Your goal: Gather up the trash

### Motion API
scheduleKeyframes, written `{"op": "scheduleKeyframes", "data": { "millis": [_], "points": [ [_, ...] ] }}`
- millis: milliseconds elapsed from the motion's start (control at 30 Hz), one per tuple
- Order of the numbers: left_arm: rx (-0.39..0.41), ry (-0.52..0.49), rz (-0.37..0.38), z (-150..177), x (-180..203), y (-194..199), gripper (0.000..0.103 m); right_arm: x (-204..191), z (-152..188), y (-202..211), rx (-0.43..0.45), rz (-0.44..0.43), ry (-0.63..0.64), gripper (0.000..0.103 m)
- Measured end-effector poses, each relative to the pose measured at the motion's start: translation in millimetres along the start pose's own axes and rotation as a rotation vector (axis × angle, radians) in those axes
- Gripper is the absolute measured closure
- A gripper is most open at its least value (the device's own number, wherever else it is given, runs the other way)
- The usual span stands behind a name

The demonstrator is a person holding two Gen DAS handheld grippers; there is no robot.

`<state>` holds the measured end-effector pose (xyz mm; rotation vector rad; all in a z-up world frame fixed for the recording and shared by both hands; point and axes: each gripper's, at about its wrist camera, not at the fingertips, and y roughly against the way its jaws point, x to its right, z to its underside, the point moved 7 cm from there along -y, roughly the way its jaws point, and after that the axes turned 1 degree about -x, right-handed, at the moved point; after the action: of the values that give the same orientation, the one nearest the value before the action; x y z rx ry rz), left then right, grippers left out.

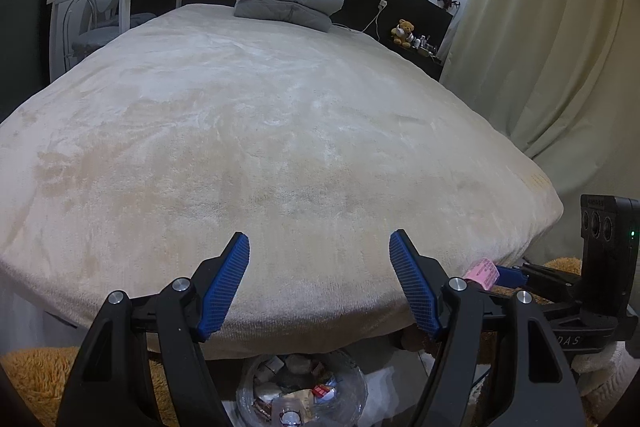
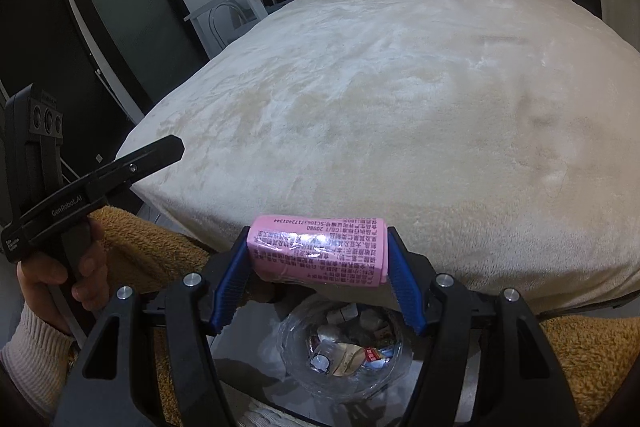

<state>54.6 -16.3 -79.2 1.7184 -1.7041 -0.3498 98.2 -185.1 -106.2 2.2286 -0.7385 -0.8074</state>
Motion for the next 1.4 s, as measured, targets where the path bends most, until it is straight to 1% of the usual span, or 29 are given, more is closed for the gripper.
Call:
{"op": "scheduleKeyframes", "data": {
  "millis": [300, 733, 767, 833, 900, 1200, 1267, 1400],
  "points": [
    [-0.045, 0.021, -0.003, 15, -8, 1, 0.032, -7, 24, -14, -0.071, 0.007, 0.021, 0.039],
    [-0.097, 0.049, -0.020, 22, -21, -10, 0.031, -16, 56, -52, -0.255, 0.004, 0.040, 0.038],
    [-0.100, 0.052, -0.019, 22, -21, -11, 0.031, -16, 57, -53, -0.257, 0.006, 0.039, 0.037],
    [-0.104, 0.055, -0.019, 23, -22, -12, 0.031, -17, 56, -54, -0.251, 0.013, 0.039, 0.028],
    [-0.105, 0.050, -0.024, 22, -21, -13, 0.031, -16, 55, -54, -0.245, 0.015, 0.034, 0.027],
    [-0.107, 0.034, -0.021, 23, -17, -13, 0.031, -6, 43, -46, -0.197, 0.056, 0.020, 0.027],
    [-0.106, 0.036, -0.019, 23, -17, -13, 0.031, -4, 40, -42, -0.176, 0.067, 0.021, 0.027],
    [-0.102, 0.037, -0.014, 21, -16, -12, 0.031, 1, 28, -30, -0.107, 0.101, 0.030, 0.027]
  ]
}}
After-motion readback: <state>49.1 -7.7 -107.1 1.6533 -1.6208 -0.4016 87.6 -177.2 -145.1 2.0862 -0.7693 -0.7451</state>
